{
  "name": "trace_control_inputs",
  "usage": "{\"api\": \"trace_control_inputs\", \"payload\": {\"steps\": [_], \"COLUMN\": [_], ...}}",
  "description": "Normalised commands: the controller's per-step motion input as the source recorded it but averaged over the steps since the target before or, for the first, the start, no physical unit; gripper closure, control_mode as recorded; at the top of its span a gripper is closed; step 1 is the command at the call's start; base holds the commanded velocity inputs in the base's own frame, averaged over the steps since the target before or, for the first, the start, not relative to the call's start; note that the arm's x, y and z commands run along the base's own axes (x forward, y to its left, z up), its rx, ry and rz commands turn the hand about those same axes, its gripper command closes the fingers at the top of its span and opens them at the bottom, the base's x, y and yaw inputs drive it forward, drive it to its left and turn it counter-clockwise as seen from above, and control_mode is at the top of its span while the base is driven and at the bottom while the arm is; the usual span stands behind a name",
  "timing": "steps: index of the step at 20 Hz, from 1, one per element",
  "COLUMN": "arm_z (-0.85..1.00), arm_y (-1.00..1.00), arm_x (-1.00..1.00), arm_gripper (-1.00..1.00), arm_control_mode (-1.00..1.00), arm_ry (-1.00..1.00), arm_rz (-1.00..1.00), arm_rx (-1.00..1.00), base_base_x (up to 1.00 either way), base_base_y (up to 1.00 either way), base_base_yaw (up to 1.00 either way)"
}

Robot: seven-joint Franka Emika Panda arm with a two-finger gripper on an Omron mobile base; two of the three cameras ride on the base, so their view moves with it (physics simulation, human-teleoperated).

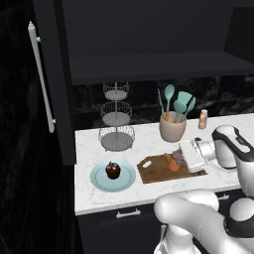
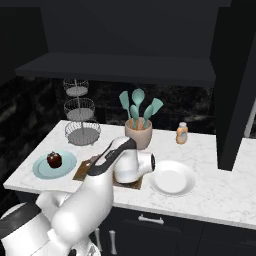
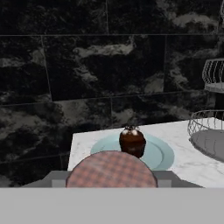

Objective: From the different types of pastries on the counter, select a croissant and place it on the cutting board. Then retrieve a jar of jam from the cabinet and place it alongside the croissant on the cutting board.

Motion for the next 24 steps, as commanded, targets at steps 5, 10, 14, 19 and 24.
{"api": "trace_control_inputs", "payload": {"steps": [5,10,14,19,24], "arm_z": [-0.31,-0.14,-0.05,-0.06,-0.07], "arm_y": [-0.93,-0.86,-0.09,-0.34,-0.08], "arm_x": [0.23,0.25,0.17,0.79,0.32], "arm_gripper": [1.00,1.00,1.00,1.00,1.00], "arm_control_mode": [-1.00,-1.00,-1.00,-1.00,-1.00], "arm_ry": [0.02,0.00,0.00,0.00,-0.01], "arm_rz": [0.04,0.12,0.01,0.00,0.00], "arm_rx": [0.01,0.01,0.02,0.05,0.00], "base_base_x": [0.00,0.00,0.00,0.00,0.00], "base_base_y": [0.00,0.00,0.00,0.00,0.00], "base_base_yaw": [0.00,0.00,0.00,0.00,0.00]}}
